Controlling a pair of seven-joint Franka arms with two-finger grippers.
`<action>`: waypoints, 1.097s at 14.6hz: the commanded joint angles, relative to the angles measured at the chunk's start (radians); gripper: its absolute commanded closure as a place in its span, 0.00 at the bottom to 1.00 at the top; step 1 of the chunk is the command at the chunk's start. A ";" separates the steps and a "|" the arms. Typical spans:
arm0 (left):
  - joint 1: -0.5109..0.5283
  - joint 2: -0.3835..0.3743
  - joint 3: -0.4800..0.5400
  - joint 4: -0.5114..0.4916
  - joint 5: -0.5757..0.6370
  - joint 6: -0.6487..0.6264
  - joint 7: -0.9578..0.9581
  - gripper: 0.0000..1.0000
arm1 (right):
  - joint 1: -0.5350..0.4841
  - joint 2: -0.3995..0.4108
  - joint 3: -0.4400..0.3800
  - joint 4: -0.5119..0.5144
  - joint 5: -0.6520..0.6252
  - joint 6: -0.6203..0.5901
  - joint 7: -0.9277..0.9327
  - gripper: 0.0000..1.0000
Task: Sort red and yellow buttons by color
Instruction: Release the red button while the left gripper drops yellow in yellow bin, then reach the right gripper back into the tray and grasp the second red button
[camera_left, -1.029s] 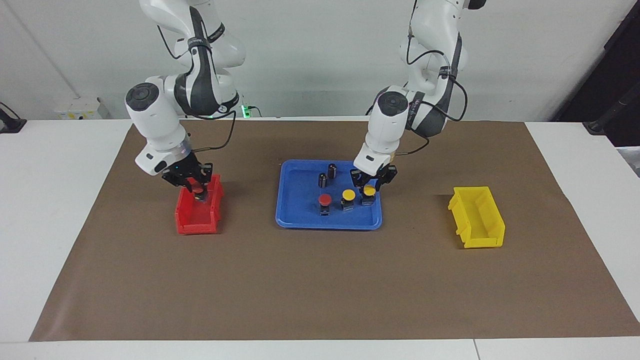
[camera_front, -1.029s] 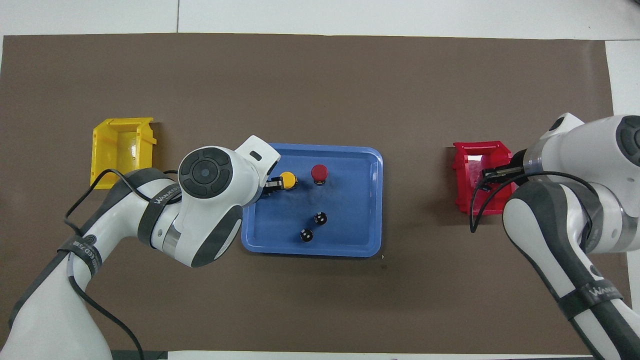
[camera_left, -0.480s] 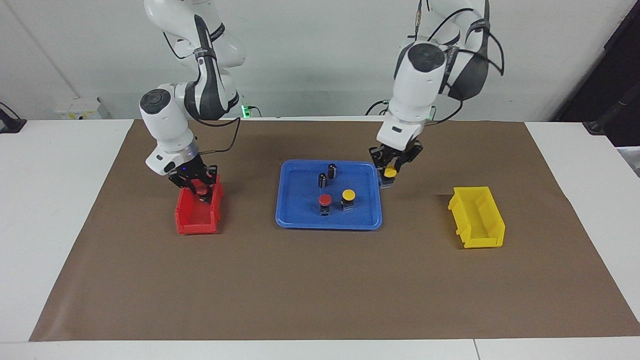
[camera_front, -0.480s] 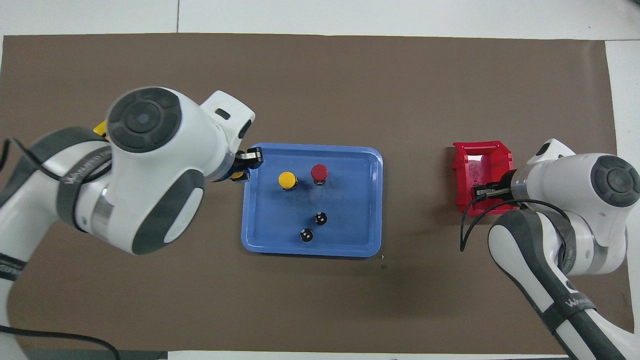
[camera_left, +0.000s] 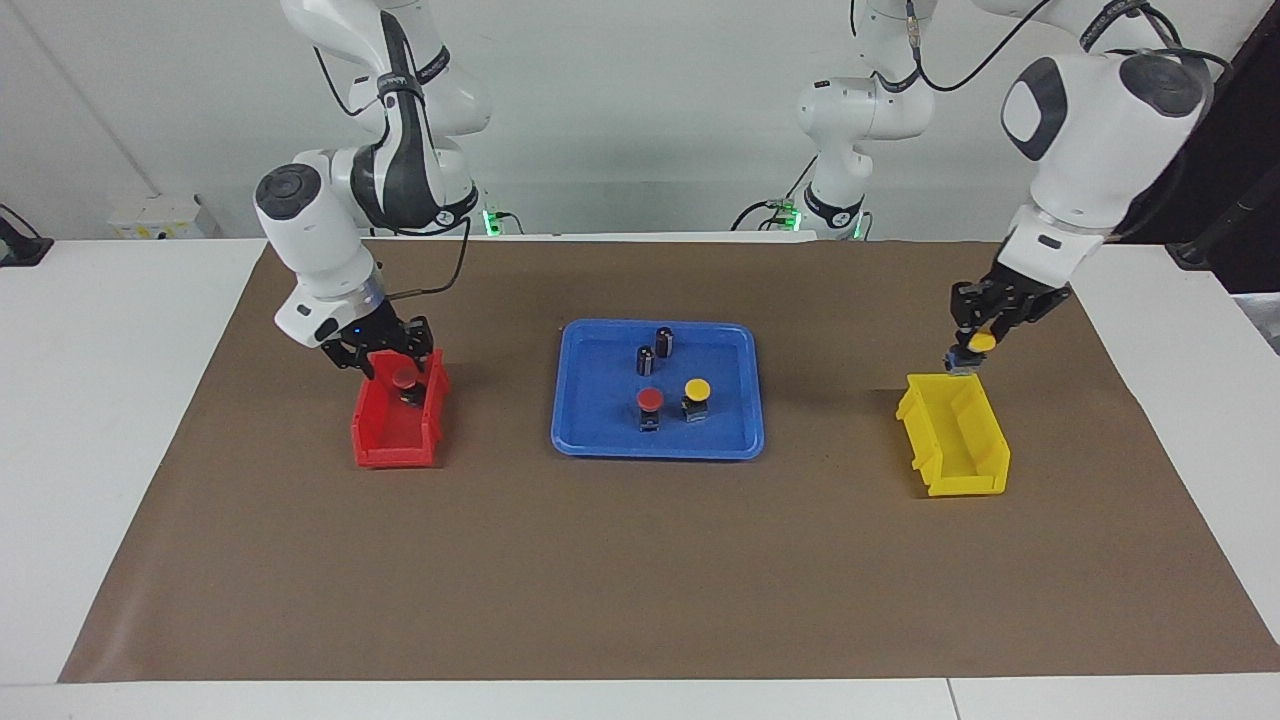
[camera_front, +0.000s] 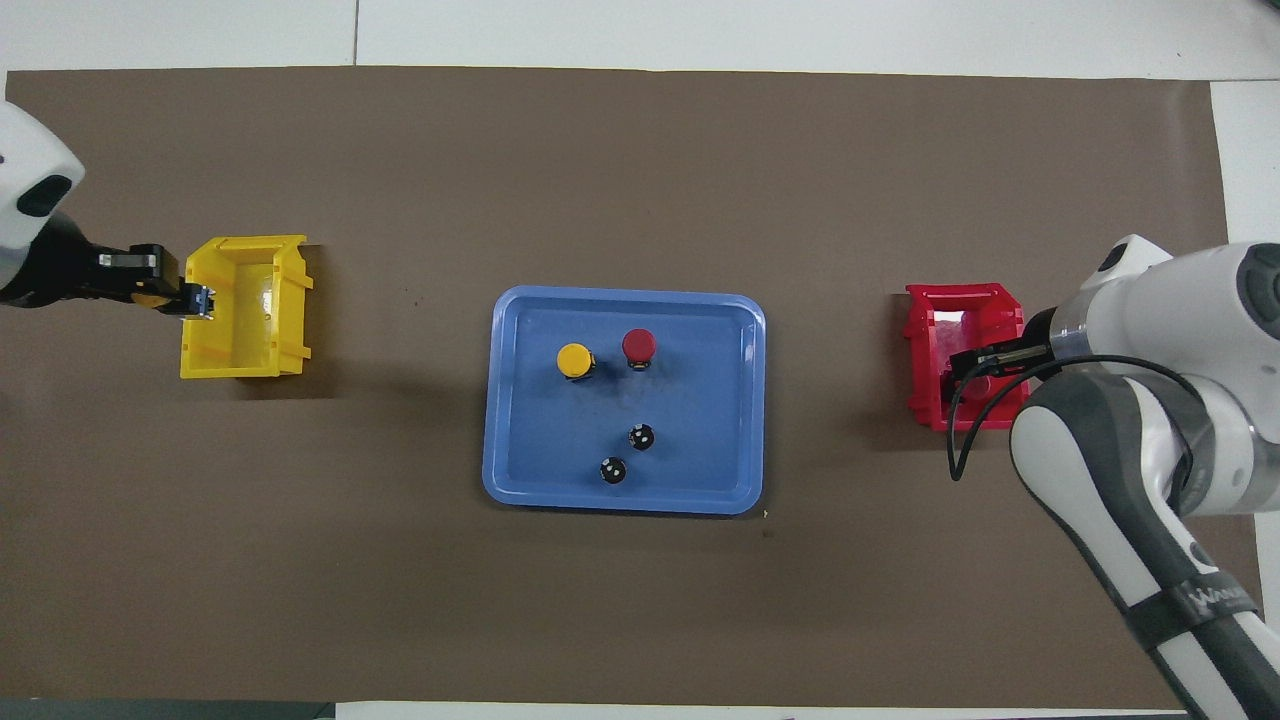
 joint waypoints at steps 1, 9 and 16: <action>0.020 0.029 -0.016 -0.059 0.001 0.124 0.033 0.99 | 0.005 0.100 0.013 0.205 0.013 -0.114 0.017 0.22; 0.036 0.095 -0.015 -0.252 0.001 0.400 0.051 0.99 | 0.461 0.385 0.032 0.512 -0.090 0.040 0.708 0.22; 0.027 0.085 -0.016 -0.326 0.001 0.410 0.053 0.99 | 0.546 0.453 0.033 0.457 -0.153 0.144 0.800 0.20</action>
